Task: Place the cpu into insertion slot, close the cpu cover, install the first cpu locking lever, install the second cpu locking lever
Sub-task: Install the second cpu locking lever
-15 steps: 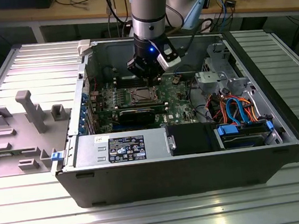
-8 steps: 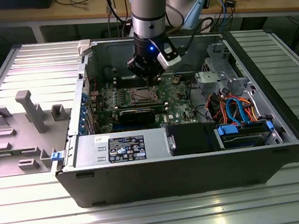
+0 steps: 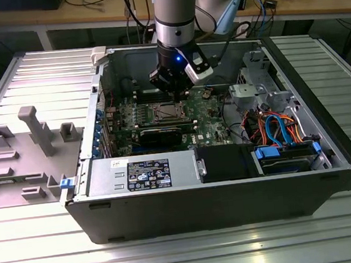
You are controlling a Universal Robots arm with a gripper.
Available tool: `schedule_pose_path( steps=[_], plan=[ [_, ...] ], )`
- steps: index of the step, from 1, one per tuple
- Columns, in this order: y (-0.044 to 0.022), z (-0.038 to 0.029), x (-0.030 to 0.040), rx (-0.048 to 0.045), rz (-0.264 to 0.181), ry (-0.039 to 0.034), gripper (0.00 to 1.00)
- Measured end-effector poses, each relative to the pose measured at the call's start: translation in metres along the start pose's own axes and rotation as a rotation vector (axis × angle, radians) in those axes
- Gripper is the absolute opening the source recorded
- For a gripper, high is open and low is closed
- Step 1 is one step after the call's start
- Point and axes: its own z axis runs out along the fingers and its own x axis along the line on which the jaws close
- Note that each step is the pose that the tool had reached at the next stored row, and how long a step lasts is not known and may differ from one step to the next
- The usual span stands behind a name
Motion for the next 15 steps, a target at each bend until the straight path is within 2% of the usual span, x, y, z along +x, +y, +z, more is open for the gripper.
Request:
schedule_pose_path(
  steps=[10,13,15],
  plan=[
    [-0.0014,-0.0007,0.0,0.0003,0.0,0.0002,0.11],
    [-0.0013,-0.0021,-0.0001,0.0006,0.0,0.0001,0.11],
    [-0.0011,-0.0053,-0.0002,0.0008,0.0,0.0001,0.11]
  ],
)
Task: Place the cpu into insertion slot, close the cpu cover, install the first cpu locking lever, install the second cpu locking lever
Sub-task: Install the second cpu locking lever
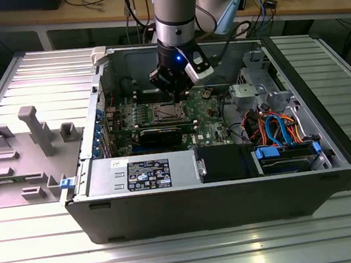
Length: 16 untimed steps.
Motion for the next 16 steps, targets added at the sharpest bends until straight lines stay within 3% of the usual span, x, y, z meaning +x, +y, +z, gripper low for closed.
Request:
schedule_pose_path(
  steps=[5,6,8,9,11,14,16],
  plan=[
    [-0.0024,0.0005,0.0001,-0.0001,0.0,0.0025,0.11],
    [-0.003,0.0006,0.0001,-0.0003,0.001,0.0071,0.11],
    [-0.0034,0.0005,0.0001,-0.0009,0.002,0.0288,0.11],
    [-0.0035,0.0005,0.0001,-0.0009,0.003,0.0345,0.11],
    [-0.0047,0.0006,0.0001,-0.0035,0.003,0.0353,0.11],
    [-0.0104,0.0004,0.0014,-0.0206,0.003,0.0347,0.11],
    [-0.0135,0.0003,0.002,-0.0448,0.003,0.0319,0.11]
  ],
)
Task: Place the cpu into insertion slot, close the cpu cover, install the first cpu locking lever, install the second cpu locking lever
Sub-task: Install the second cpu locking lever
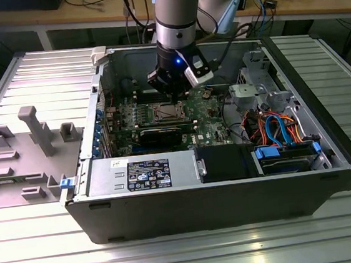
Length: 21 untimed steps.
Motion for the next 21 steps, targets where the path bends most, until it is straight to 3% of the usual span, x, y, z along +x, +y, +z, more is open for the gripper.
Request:
schedule_pose_path(
  steps=[2,4,21],
  plan=[
    [-0.0041,0.0002,0.0003,-0.0072,0.0,-0.0029,0.11],
    [-0.0069,0.0005,0.0004,-0.0082,0.0,-0.0031,0.11],
    [-0.0069,0.0004,0.0026,-0.0083,0.0,-0.0029,0.11]
  ],
)
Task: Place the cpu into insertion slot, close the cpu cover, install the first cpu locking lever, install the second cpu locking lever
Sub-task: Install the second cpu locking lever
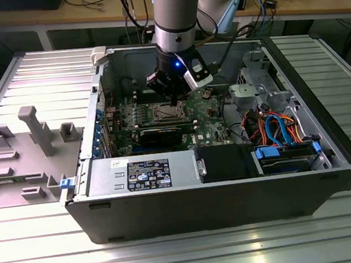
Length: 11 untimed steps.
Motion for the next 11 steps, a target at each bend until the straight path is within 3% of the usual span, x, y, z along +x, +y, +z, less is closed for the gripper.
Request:
schedule_pose_path(
  steps=[6,11],
  plan=[
    [-0.0006,-0.0001,0.0002,0.0001,0.0,0.0001,0.11],
    [-0.0067,-0.0005,0.0005,0.0,0.0,0.0,0.11]
  ],
)
